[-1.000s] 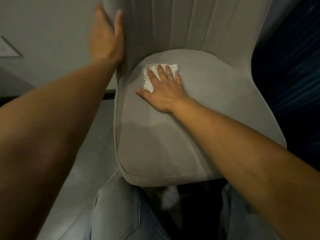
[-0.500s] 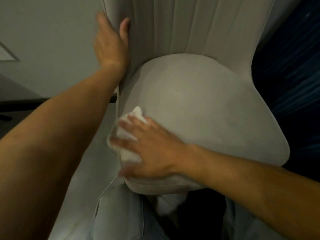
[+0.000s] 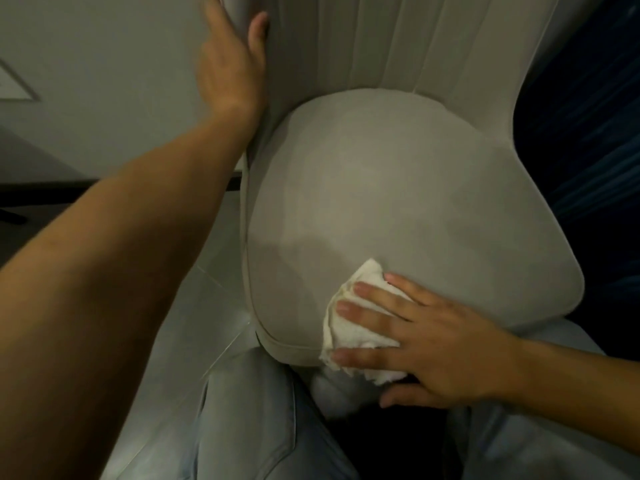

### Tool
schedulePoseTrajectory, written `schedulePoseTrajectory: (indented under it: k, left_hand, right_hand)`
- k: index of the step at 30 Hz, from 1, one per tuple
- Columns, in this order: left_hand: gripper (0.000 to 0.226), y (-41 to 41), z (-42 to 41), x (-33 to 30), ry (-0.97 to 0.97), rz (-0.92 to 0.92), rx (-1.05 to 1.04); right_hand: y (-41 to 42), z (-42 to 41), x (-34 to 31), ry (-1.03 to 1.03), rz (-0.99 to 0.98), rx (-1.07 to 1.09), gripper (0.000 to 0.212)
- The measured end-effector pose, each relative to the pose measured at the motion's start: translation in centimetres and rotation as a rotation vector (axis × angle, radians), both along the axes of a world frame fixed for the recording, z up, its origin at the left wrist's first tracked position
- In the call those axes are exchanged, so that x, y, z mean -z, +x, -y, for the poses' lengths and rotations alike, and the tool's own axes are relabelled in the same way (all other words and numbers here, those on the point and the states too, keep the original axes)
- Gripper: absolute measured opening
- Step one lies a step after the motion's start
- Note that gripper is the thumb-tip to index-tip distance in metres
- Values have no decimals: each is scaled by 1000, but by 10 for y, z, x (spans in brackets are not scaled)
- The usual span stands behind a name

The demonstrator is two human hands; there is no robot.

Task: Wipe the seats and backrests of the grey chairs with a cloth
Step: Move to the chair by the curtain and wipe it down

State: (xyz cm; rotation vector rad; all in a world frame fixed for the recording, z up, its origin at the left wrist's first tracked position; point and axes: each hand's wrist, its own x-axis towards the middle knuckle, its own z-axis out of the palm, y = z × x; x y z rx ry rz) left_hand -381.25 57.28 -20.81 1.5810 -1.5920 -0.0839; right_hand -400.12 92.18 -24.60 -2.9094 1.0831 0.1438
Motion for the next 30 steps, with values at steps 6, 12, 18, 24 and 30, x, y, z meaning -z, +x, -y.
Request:
schedulePoseTrajectory:
  k: [6, 12, 18, 24, 30]
  left_hand:
    - [66, -1, 3, -2, 56, -12, -11]
    - [66, 9, 1, -6, 93, 71, 53]
    - [53, 15, -8, -7, 179, 107, 122]
    - [57, 21, -40, 19, 630, 79, 157]
    - [66, 30, -56, 45, 731, 0, 123]
  right_hand:
    - [88, 51, 3, -16, 113, 172, 75]
    - [95, 133, 2, -52, 207, 365, 63]
    - [27, 210, 9, 114, 113, 831, 65]
    - [36, 255, 11, 73, 180, 989, 69]
    - [50, 282, 11, 54, 238, 969, 62]
